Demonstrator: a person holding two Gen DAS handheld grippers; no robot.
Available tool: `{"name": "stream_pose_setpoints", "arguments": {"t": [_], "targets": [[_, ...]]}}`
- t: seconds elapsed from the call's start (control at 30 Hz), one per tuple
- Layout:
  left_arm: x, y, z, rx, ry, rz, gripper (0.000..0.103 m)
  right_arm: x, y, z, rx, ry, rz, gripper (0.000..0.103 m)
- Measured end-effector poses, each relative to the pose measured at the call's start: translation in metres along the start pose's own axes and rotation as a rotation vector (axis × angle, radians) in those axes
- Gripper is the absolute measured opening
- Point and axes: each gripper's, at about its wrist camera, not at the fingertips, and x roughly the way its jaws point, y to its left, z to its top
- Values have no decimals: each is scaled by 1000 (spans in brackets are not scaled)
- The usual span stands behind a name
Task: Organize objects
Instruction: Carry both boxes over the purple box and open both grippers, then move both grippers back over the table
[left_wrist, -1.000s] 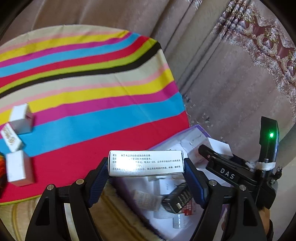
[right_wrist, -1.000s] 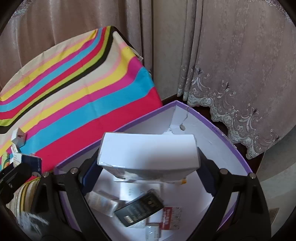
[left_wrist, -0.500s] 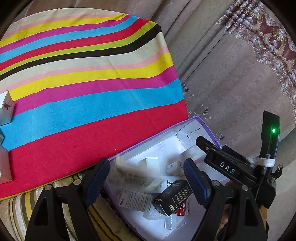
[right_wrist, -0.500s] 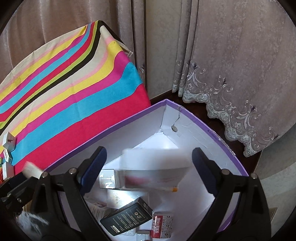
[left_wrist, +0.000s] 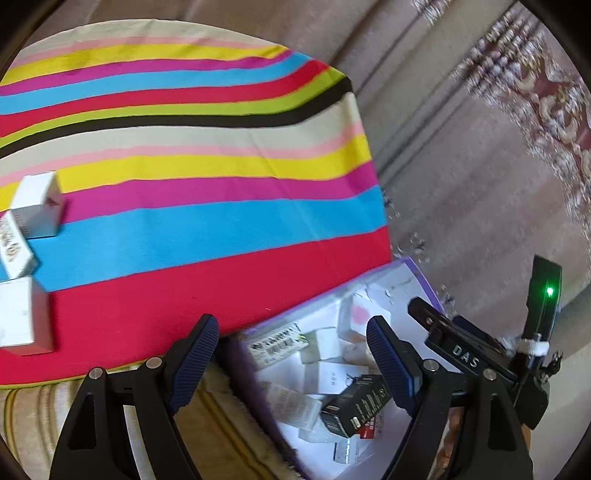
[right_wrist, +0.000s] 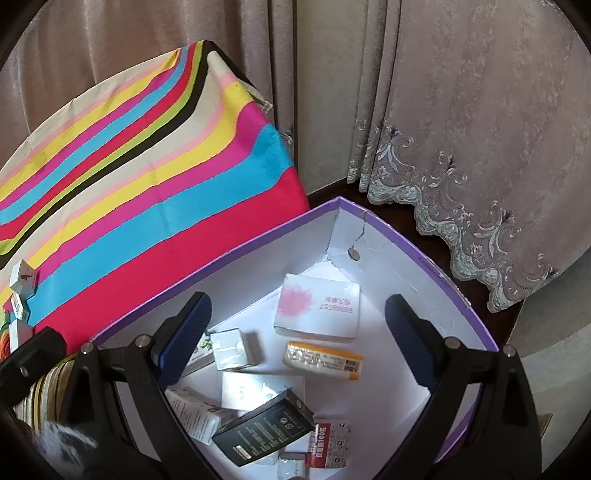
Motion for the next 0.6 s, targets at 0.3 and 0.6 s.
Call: {"name": "stream_pose_setpoints", "arguments": {"t": [0.3,0.6], "targets": [[-39,41,-4,-68,-81,60,83,-17,32,-5,-47,-9,60,96],[-84,86,-15,-160,-161,112,83,-29,79,-19,-121,10,144,96]]}}
